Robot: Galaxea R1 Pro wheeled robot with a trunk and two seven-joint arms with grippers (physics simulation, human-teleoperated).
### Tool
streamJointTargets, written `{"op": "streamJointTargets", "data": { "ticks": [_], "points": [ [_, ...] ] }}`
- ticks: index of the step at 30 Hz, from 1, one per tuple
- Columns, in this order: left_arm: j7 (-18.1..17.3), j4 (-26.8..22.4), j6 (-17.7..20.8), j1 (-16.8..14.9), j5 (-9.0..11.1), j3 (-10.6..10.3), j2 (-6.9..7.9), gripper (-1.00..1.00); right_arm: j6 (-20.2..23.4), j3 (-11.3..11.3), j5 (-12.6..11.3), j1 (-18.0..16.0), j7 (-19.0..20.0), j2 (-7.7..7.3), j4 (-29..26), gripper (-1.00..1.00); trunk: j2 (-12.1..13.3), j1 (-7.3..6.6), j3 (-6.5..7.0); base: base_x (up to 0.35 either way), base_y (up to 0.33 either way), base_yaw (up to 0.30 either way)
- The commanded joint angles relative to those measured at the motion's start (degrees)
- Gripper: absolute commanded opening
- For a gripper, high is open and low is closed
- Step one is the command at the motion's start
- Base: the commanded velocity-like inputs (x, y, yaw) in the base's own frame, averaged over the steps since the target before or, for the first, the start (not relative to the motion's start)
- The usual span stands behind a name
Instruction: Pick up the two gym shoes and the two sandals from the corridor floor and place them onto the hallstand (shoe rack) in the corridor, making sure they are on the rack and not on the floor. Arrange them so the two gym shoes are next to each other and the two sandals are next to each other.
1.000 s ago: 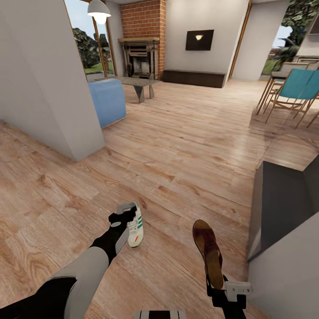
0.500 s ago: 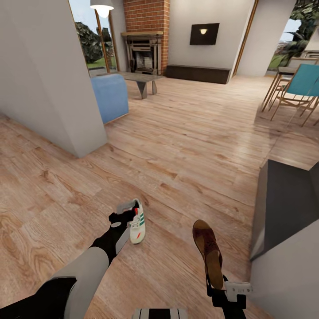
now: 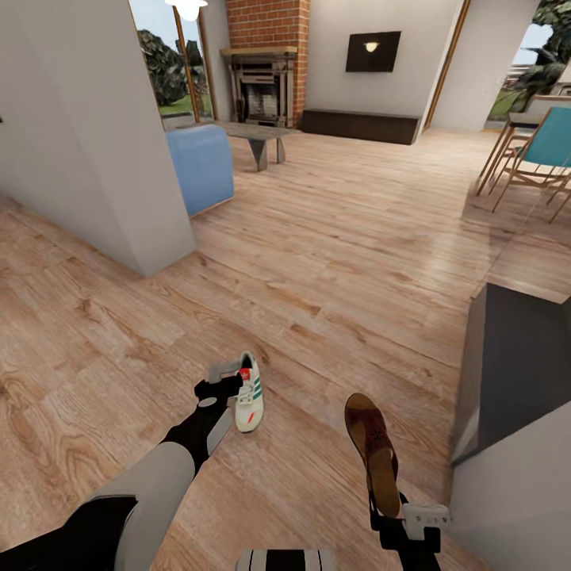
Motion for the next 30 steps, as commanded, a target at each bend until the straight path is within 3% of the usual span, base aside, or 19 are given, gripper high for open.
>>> {"op": "streamJointTargets", "data": {
  "ticks": [1, 16, 30],
  "points": [
    [0.0, 0.0, 0.0, 0.0, 0.0, 0.0, 0.0, 1.0, -0.1, 0.0, -0.2, 0.0, 0.1, -0.02, 0.0, -1.0, 0.0, 0.0, -0.02, 0.0, 0.0, 0.014],
    [0.0, -0.1, 0.0, 0.0, 0.0, 0.0, 0.0, 1.0, -0.3, 0.0, -0.2, 0.3, 0.1, -0.05, -0.1, -1.0, 0.0, 0.0, -0.1, 0.0, 0.0, 0.0],
    [0.0, -0.1, 0.0, 0.0, 0.0, 0.0, 0.0, 1.0, -0.3, 0.0, -0.2, 0.3, 0.0, -0.04, -0.1, -1.0, 0.0, 0.0, -0.1, 0.0, 0.0, -0.129]
  ]
}}
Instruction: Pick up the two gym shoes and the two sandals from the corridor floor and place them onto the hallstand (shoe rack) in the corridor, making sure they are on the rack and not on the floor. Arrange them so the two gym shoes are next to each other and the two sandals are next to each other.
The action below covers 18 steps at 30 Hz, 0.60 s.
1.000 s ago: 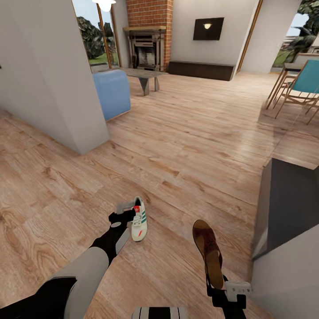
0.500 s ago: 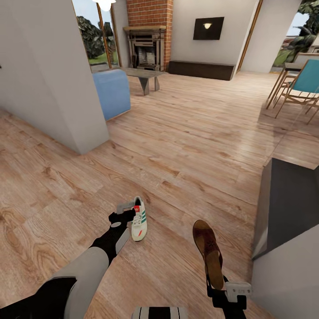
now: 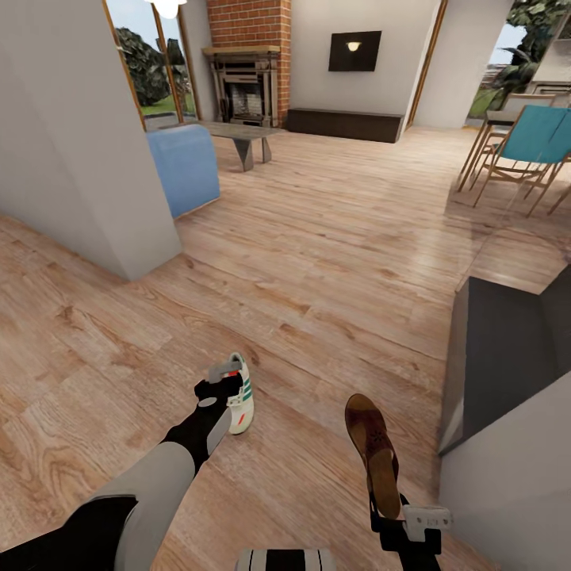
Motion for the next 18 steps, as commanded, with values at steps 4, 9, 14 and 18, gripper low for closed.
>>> {"op": "streamJointTargets", "data": {
  "ticks": [4, 9, 14, 18],
  "points": [
    [0.0, 0.0, 0.0, 0.0, 0.0, 0.0, 0.0, 1.0, -0.1, 0.0, -0.2, 0.0, 0.1, 0.01, 0.0, -1.0, 0.0, 0.0, 0.0, 0.0, 0.0, -0.027],
    [0.0, 0.0, 0.0, 0.0, 0.0, 0.0, 0.0, 1.0, -0.1, 0.0, -0.2, 0.0, 0.1, -0.03, 0.0, -1.0, 0.0, 0.0, 0.0, 0.0, 0.0, -0.011],
    [0.0, 0.0, 0.0, 0.0, 0.0, 0.0, 0.0, 1.0, -0.1, 0.0, -0.2, 0.0, 0.1, -0.02, 0.0, -1.0, 0.0, 0.0, 0.0, 0.0, 0.0, -0.004],
    [0.0, 0.0, 0.0, 0.0, 0.0, 0.0, 0.0, 1.0, -0.1, 0.0, -0.2, 0.0, 0.1, -0.01, 0.0, -1.0, 0.0, 0.0, 0.0, 0.0, 0.0, -0.001]
  ]
}}
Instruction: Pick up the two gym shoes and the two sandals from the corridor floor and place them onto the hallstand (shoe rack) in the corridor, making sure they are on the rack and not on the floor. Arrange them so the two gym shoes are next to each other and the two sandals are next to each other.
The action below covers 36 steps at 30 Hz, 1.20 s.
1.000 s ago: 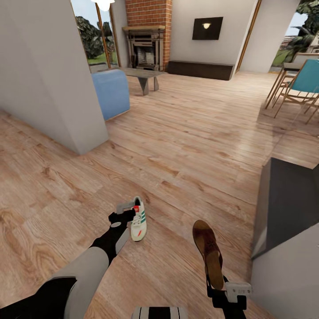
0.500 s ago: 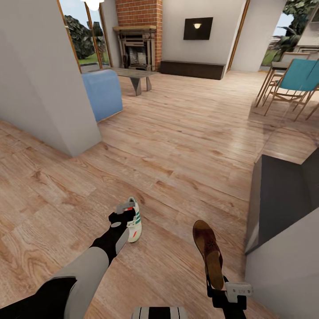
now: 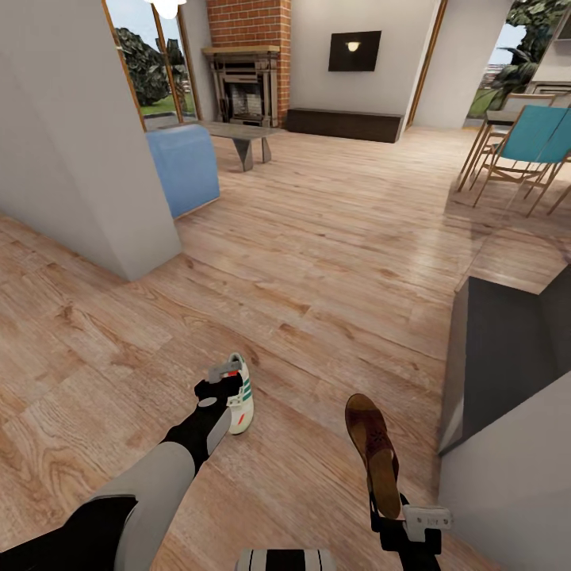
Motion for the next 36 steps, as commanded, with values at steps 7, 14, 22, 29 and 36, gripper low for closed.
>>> {"op": "streamJointTargets", "data": {
  "ticks": [7, 14, 22, 29, 36],
  "points": [
    [0.0, 0.0, 0.0, 0.0, 0.0, 0.0, 0.0, 1.0, 0.0, 0.0, -0.2, 0.0, 0.1, 0.04, 0.0, -1.0, 0.0, 0.0, -0.15, 0.0, 0.0, 0.0],
    [0.0, 0.0, 0.0, 0.0, 0.0, 0.0, 0.0, 1.0, 0.2, 0.0, -0.2, -0.2, 0.1, 0.04, 0.0, -1.0, 0.0, 0.0, -0.66, 0.0, 0.0, 0.0],
    [0.0, 0.0, -0.1, 0.0, 0.1, 0.0, 0.0, 1.0, 0.2, 0.0, -0.2, -0.2, 0.1, 0.01, 0.0, -1.0, 0.0, 0.0, -1.26, 0.0, 0.0, 0.0],
    [-0.3, -0.1, -1.7, 0.3, 0.0, 0.0, 0.0, 1.0, 0.2, 0.0, -0.2, -0.2, 0.1, 0.0, 0.0, -1.0, 0.0, 0.0, -1.4, 0.0, 0.0, 0.0],
    [-0.3, -0.2, -2.2, 0.3, 0.0, 0.0, 0.0, 1.0, 0.1, 0.0, -0.2, -0.3, 0.1, -0.01, 0.0, -1.0, 0.0, 0.0, -1.45, 0.021, 0.0, 0.0]
  ]
}}
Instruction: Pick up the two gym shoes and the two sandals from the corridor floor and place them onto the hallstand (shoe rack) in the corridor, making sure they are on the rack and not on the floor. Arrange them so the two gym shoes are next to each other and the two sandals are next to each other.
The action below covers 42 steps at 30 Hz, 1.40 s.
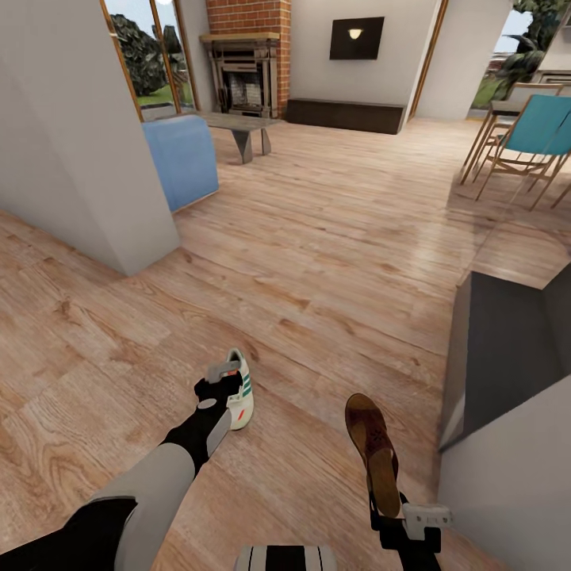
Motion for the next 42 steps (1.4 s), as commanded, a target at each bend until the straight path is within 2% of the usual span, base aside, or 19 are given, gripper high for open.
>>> {"op": "streamJointTargets", "data": {
  "ticks": [1, 12, 31, 42],
  "points": [
    [0.0, 0.0, 0.0, 0.0, 0.0, 0.0, 0.0, 1.0, -0.1, 0.0, -0.2, 0.0, 0.1, 0.01, 0.0, -1.0, 0.0, 0.0, 0.0, 0.137, 0.0, 0.0],
    [0.0, -0.2, -0.4, 0.1, 0.0, 0.1, 0.0, 1.0, -0.1, 0.0, -0.2, 0.0, 0.1, 0.04, 0.1, -1.0, 0.0, 0.0, -0.01, 0.124, 0.0, 0.0],
    [0.0, -0.3, -0.5, 0.1, 0.1, 0.2, 0.0, 1.0, -0.1, 0.0, -0.2, 0.0, 0.1, 0.03, 0.1, -1.0, 0.0, 0.0, -0.03, 0.009, 0.0, 0.0],
    [0.0, -0.3, -0.5, 0.1, 0.1, 0.2, 0.0, 1.0, -0.1, 0.0, -0.2, 0.0, 0.2, 0.0, 0.1, -1.0, 0.0, 0.0, -0.5, 0.0, 0.0, 0.0]
  ]
}}
